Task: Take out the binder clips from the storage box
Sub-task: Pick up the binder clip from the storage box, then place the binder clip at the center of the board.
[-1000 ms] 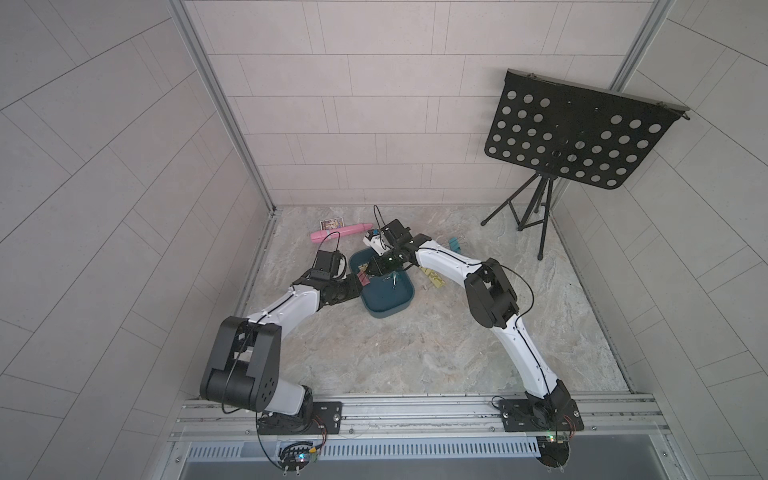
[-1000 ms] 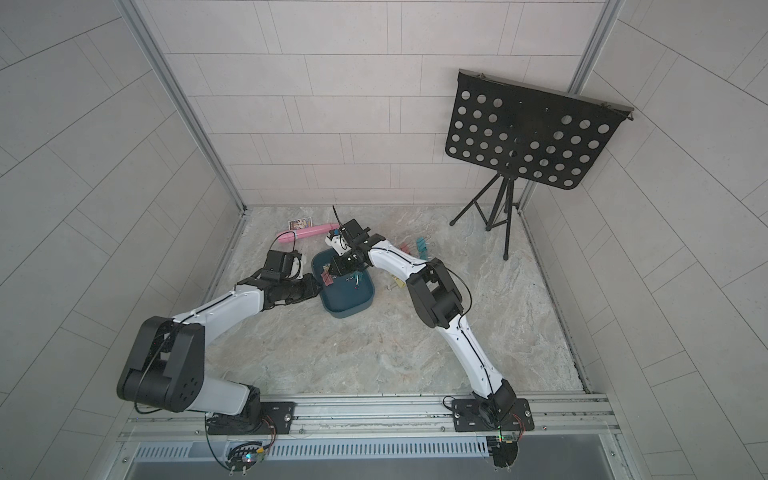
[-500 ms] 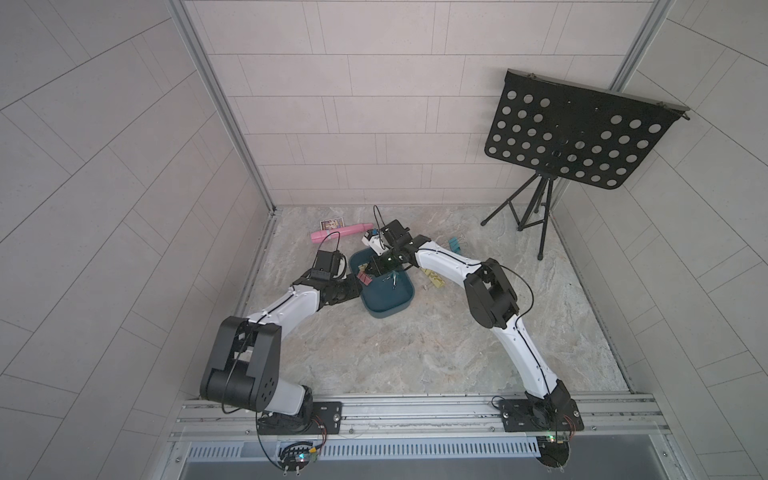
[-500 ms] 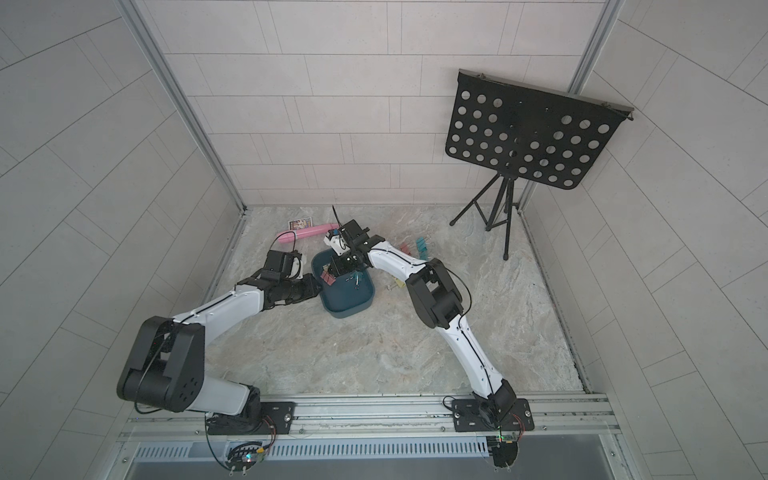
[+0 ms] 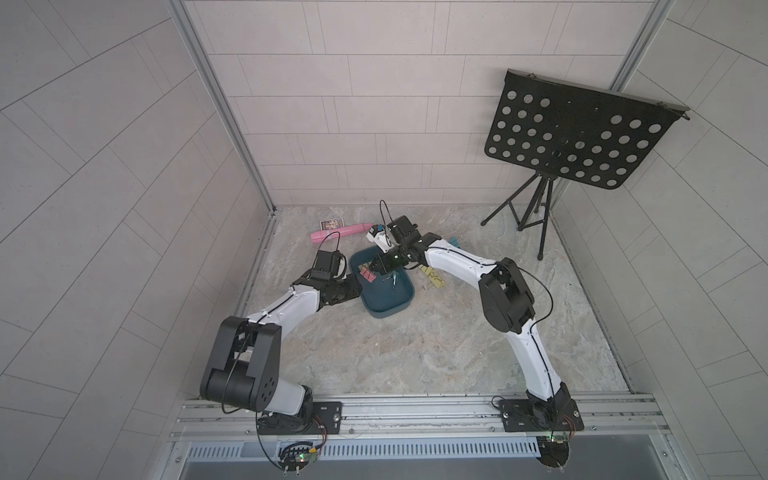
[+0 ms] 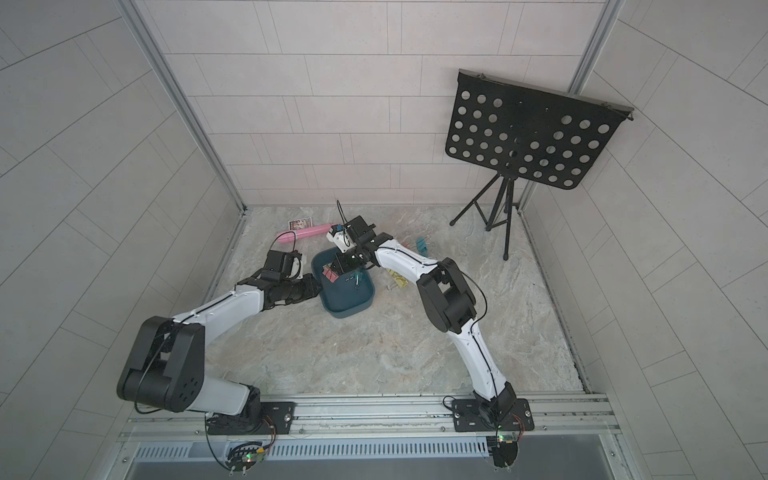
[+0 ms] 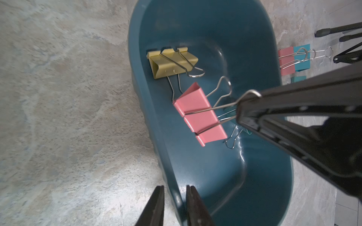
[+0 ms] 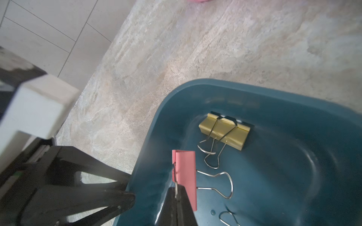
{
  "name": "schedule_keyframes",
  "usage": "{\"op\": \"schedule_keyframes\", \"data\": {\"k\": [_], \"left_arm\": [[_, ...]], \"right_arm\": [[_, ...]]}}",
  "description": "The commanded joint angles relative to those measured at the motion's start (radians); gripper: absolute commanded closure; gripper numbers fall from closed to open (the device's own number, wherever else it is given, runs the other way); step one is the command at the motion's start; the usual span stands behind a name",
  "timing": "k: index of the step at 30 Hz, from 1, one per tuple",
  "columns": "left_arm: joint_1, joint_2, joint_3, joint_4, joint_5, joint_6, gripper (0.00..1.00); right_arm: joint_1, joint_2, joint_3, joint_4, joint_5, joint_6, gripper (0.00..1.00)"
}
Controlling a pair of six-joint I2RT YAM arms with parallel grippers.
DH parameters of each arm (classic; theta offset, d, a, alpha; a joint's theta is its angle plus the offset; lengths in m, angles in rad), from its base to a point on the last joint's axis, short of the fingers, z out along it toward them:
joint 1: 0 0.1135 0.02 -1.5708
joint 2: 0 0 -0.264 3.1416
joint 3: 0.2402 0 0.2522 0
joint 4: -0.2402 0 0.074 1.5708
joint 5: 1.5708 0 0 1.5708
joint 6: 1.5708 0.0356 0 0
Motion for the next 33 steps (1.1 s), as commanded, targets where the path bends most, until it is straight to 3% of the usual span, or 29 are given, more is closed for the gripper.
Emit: {"op": "schedule_keyframes", "data": {"k": [1,15,33], "left_arm": [[-0.005,0.007,0.015,-0.027,-0.013,0.014,0.72],[-0.004,0.006,0.017,-0.033,-0.014,0.016,0.72],[-0.004,-0.003,0.007,-0.025,-0.018,0.014,0.72]], "right_arm": [[-0.008,-0.076,-0.023,0.02,-0.005,-0.012,1.0],[-0.143,-0.329,-0.27,0.088,-0.015,-0.017,1.0],[-0.328,-0.546,-0.604,0.201,-0.029,0.034,1.0]]}}
